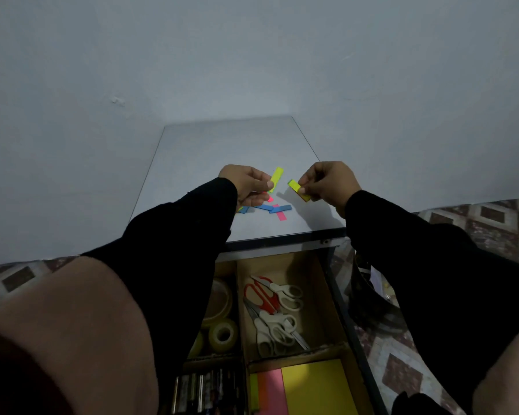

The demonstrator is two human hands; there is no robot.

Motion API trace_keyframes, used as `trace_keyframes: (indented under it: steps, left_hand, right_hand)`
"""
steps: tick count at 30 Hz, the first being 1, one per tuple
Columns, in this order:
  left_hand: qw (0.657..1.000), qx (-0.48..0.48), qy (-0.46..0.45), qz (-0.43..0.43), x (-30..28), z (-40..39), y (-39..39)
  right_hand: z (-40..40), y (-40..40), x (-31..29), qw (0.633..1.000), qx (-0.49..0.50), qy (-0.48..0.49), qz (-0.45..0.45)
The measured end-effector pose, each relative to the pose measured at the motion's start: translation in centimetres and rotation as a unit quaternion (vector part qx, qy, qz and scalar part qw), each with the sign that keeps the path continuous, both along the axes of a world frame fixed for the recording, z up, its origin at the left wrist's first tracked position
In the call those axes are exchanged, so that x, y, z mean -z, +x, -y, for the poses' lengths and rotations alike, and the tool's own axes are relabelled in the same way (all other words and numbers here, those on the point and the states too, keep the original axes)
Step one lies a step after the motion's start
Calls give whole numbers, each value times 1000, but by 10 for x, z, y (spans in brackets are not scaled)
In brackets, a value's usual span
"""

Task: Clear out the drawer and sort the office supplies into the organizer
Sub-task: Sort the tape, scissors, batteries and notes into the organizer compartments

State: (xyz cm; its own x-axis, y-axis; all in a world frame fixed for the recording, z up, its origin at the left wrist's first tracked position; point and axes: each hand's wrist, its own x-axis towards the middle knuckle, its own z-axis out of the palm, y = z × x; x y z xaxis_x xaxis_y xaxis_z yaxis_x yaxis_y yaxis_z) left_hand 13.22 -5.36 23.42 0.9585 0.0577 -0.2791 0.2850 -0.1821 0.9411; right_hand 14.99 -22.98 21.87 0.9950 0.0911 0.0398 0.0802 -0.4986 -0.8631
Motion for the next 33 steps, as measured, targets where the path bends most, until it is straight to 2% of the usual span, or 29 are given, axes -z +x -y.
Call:
trace_keyframes:
  steps: [3, 9, 14, 25, 30, 33]
  left_hand:
    - [1000, -3, 31, -1, 2, -6, -12]
    - [1000, -11, 27, 8, 3, -20, -47]
    - [999, -27, -28, 6, 9, -30, -97]
    - [997, -40, -45, -40, 75, -48, -210]
    - [993, -61, -79, -67, 94, -49, -244]
    - [989, -71, -95, -83, 104, -53, -253]
  right_hand:
    - [-1, -11, -4, 999, -15, -30, 16]
    - [-4, -39, -17, 998, -50, -22, 6]
    - [-13, -78, -17, 998, -62, -30, -9]
    - [-19, -183, 66, 978, -68, 8, -198]
    - [-23, -221, 113, 957, -51, -28, -284]
    - [-29, -229, 137, 954, -19, -38, -298]
